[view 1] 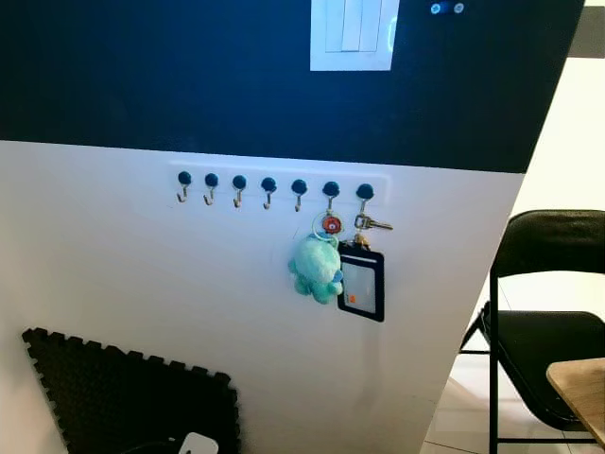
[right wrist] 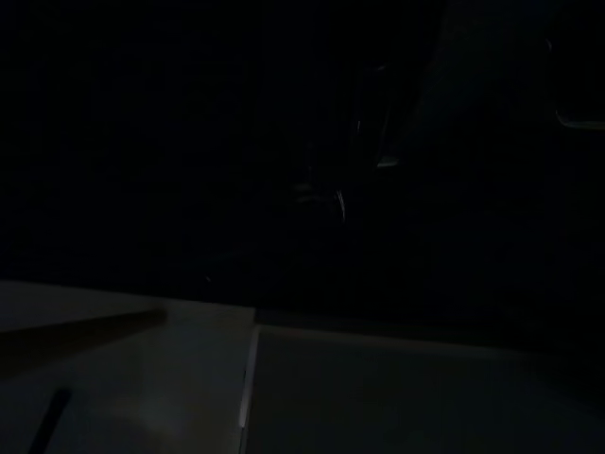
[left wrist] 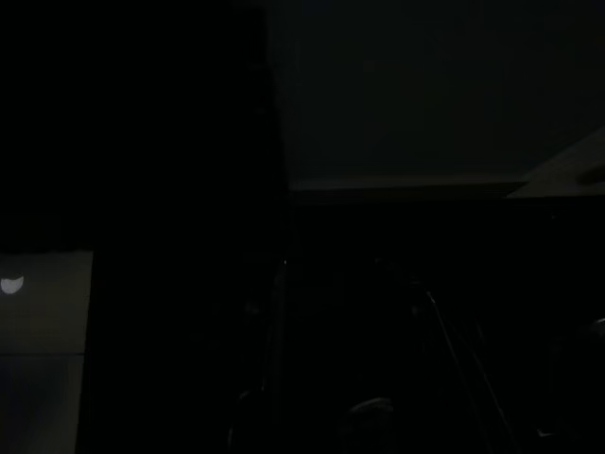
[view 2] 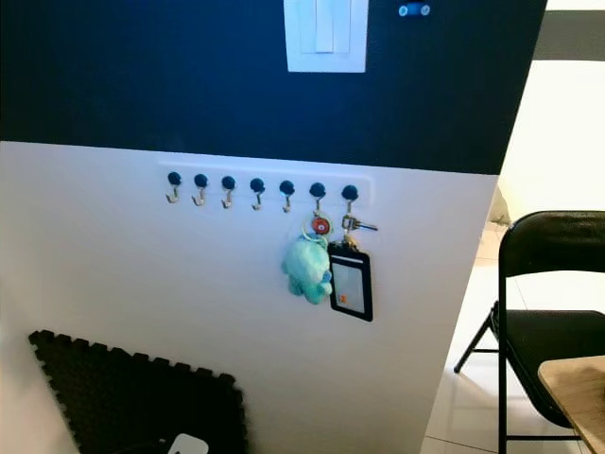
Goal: Hang keys on a hook
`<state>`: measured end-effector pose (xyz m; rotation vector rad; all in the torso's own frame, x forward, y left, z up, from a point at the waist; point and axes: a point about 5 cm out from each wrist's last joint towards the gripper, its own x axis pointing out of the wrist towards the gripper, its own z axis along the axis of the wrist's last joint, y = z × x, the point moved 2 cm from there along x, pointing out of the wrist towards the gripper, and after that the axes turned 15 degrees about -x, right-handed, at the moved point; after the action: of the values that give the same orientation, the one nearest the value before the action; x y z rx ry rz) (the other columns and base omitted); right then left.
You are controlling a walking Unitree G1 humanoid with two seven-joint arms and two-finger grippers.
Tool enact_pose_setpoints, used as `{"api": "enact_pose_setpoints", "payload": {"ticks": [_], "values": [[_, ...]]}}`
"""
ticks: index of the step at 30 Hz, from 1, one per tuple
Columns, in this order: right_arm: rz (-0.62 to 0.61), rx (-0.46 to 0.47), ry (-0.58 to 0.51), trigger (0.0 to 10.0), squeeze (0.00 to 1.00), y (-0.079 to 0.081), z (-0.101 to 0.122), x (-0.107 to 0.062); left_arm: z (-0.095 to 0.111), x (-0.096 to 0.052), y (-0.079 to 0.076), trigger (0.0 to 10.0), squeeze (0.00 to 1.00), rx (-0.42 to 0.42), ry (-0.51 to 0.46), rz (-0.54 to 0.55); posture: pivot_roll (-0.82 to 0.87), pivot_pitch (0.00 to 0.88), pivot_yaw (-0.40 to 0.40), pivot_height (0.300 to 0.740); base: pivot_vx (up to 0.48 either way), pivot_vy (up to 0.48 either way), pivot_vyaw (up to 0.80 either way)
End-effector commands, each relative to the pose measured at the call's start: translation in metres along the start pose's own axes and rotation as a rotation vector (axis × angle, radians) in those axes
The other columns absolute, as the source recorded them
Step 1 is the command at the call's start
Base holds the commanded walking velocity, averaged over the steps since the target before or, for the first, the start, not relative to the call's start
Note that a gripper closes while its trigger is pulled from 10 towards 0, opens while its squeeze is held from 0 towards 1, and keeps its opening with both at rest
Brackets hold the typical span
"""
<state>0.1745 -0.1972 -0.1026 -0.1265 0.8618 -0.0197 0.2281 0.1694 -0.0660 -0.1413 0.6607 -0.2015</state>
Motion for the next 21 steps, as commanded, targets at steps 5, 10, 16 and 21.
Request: {"api": "enact_pose_setpoints", "payload": {"ticks": [5,10,16,21], "values": [[0.003,0.016,0.013,10.0,0.00,0.0032,-0.0033,-0.0006,-0.0050,-0.0032,0.0059,10.0,0.00,0.008,0.024,0.012,0.04,0.037,0.035,0.740,0.000,0.288,0.00],[0.004,0.019,0.012,10.0,0.00,0.0039,-0.0034,-0.0007,-0.0052,-0.0037,0.0052,10.0,0.00,0.010,0.020,0.004,0.04,0.039,0.036,0.740,0.000,0.480,0.00],[0.002,0.021,0.014,10.0,0.00,0.0035,-0.0040,-0.0008,-0.0039,-0.0042,0.0055,10.0,0.00,0.034,0.011,-0.001,0.04,0.042,0.038,0.740,0.000,0.000,0.00],[0.001,0.023,0.015,10.0,0.00,0.0035,-0.0042,-0.0009,-0.0027,-0.0038,0.0051,10.0,0.00,0.039,0.008,-0.006,0.04,0.042,0.040,0.740,0.000,0.000,0.00]]}}
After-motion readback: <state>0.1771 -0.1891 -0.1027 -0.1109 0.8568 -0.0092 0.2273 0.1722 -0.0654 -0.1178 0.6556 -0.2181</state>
